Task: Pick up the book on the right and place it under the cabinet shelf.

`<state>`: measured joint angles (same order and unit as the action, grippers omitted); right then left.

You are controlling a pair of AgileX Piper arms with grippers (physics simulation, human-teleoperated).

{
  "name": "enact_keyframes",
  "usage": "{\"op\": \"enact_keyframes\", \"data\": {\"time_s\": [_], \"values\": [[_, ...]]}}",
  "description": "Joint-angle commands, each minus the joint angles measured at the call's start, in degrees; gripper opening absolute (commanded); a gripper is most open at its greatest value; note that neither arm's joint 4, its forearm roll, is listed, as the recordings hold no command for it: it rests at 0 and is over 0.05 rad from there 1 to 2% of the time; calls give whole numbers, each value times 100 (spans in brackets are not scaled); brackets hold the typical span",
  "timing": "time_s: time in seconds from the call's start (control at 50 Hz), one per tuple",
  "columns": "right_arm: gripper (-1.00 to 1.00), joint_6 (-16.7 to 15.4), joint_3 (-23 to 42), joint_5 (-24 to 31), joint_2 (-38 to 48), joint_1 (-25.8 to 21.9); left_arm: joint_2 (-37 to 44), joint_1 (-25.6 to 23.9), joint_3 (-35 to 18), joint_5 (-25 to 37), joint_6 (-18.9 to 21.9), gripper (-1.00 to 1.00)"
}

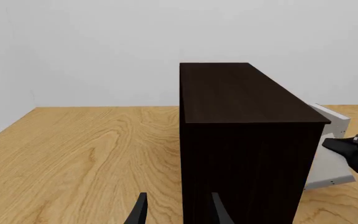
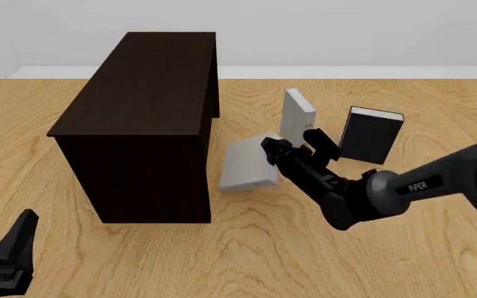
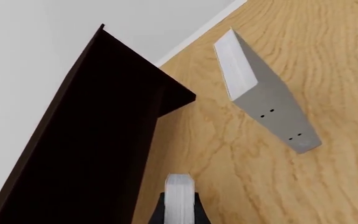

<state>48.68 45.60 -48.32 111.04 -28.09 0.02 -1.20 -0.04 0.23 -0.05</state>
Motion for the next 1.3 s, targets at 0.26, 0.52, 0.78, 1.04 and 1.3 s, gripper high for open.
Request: {"op": "enact_keyframes", "data": {"time_s": [0.26, 0.52, 0.78, 1.04, 1.3], "values": [[100, -16, -101, -20, 319, 76, 0, 1, 1, -3, 0, 100], [100, -94, -124, -1, 349, 111, 0, 2, 0, -2, 2, 100], [100, -396, -117, 311, 195, 376, 0, 0, 0, -5, 5, 100], [100, -719, -230, 574, -81, 648, 0, 4, 0, -13, 6, 100], [100, -933, -474, 695, -406, 757, 0, 5, 0, -12, 5, 100]]}}
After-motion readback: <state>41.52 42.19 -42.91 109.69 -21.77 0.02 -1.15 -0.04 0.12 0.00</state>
